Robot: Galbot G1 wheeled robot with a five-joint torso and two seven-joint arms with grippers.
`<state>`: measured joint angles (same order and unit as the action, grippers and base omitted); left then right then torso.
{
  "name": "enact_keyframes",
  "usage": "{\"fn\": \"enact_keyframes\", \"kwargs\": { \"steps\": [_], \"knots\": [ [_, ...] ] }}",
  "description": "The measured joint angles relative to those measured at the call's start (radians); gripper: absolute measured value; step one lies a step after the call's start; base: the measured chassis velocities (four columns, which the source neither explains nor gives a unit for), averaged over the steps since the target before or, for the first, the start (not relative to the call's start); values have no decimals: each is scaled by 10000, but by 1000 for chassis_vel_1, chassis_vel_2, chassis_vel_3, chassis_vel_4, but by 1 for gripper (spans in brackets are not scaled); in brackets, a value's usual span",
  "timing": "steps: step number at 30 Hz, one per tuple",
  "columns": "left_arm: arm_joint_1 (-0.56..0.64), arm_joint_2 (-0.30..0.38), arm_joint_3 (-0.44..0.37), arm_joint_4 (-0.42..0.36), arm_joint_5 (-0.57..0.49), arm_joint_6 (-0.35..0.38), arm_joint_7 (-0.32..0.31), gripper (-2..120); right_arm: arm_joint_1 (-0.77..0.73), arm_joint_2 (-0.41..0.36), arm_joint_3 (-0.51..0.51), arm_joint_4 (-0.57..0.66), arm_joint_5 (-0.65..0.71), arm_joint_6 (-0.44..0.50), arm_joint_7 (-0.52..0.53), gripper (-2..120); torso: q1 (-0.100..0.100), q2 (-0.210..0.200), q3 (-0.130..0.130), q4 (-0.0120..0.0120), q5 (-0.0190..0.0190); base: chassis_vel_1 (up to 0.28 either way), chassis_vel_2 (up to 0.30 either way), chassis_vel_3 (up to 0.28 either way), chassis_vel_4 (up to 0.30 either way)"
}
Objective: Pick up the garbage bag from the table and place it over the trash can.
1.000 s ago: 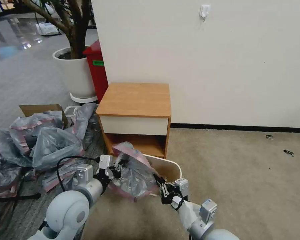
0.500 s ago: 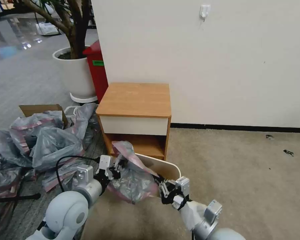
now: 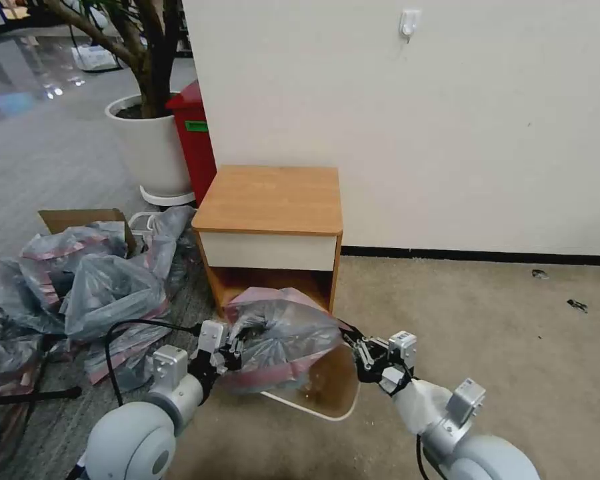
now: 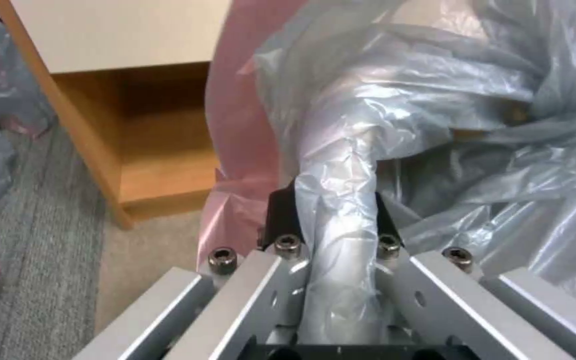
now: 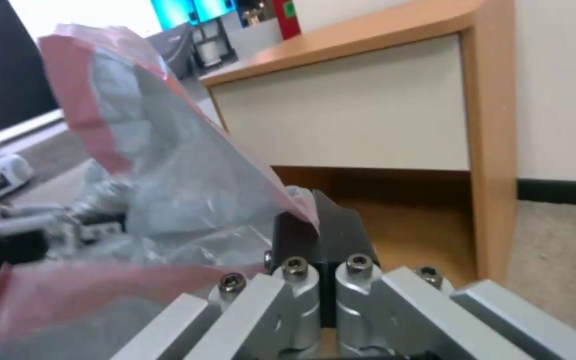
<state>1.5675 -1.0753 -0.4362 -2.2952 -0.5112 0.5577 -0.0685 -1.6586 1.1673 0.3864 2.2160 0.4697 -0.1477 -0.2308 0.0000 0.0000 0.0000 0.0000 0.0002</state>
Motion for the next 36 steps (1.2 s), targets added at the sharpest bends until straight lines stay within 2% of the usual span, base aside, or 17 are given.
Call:
{"fn": "enact_keyframes", "kwargs": {
  "steps": [11,17,21,36],
  "knots": [
    [200,-114,-104,-256,-425,-119,51,4,-585,-973,1059,-25,267,41,-19,0,0,0,0,-1,-1,0,0,0,0],
    [188,-125,-122,-393,-738,-122,36,4,-718,-1111,1203,-171,241,65,-32,0,0,0,0,-1,-1,0,0,0,0],
    [211,-120,-261,-611,-1350,-96,7,4,-915,-1352,1508,-499,215,200,-50,0,0,0,0,0,-1,0,0,0,0],
    [-98,-384,-340,-630,-2779,-39,-192,7,-1492,-1861,1523,-977,-358,517,-449,0,0,0,0,-1,0,0,0,0,0]
  ]
}}
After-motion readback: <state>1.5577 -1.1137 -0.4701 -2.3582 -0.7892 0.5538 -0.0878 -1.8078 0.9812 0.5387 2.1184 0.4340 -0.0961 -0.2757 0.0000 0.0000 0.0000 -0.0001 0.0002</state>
